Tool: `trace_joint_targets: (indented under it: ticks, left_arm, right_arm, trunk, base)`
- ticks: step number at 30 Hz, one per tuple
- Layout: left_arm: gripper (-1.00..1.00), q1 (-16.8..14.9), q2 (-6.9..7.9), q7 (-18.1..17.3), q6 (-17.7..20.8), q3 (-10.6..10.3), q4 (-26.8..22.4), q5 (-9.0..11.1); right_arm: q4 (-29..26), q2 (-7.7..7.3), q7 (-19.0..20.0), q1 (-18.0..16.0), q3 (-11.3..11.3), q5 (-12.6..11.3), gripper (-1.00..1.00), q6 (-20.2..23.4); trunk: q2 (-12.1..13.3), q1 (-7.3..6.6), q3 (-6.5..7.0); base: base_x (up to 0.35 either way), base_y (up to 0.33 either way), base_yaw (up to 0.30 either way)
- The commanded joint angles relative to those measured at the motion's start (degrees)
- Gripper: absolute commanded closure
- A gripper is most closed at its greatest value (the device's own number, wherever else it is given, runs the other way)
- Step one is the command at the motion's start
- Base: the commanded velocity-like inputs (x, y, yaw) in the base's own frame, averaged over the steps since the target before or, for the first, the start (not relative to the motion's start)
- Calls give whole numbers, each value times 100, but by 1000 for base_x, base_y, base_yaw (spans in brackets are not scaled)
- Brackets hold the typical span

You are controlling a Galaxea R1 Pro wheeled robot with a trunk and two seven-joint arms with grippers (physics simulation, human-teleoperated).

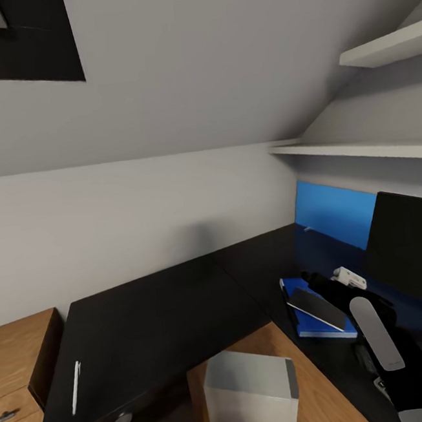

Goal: In the bedroom, organize the workspace by keeping the computer under the desk, ensuring the monitor is on the desk, placing the keyboard on the desk next to the monitor, placing the mouse on the desk next to the keyboard, moving the folder from the swivel chair onto the desk next to the mouse, stacking the notebook on top of the folder with the pen on top of the notebook, and positioning the swivel chair next to the desk.

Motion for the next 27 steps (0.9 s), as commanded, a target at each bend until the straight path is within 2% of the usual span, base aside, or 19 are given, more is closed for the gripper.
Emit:
trace_joint_targets:
  ticks: [1,5,9,14,20,23,27]
  left_arm:
    - [-100,-6,6,24,-46,-15,25,61]
    - [-100,-6,6,24,-46,21,64,63]
    - [-100,-6,14,18,-35,292,254,84]
    - [-100,-6,32,14,-52,351,568,90]
    - [-100,-6,29,1,-102,367,1369,83]
    - [-100,-6,31,-1,-292,374,1889,88]
    - [-100,-6,21,-5,-993,376,2752,90]
  right_arm:
    - [-10,9,-55,-2,1,-58,-100,10]
    - [-11,33,-63,-2,3,-49,-100,6]
    - [-11,107,-75,-1,10,-32,-100,5]
    - [-11,126,-80,-1,23,-19,-100,5]
    - [-11,132,-86,-1,120,-12,-100,5]
    - [-14,134,-89,-1,173,-12,-100,5]
    - [-37,135,-91,-1,204,-12,-100,11]
  trunk:
    - [38,-22,13]
    - [198,-110,85]
    - [358,-198,157]
    - [559,-308,246]
    - [800,-439,351]
    - [920,-505,395]
    - [1080,-593,444]
  base:
    - [0,0,252]
    - [0,0,263]
    - [0,0,276]
    - [0,0,278]
    - [0,0,279]
    - [0,0,247]
    - [0,0,109]
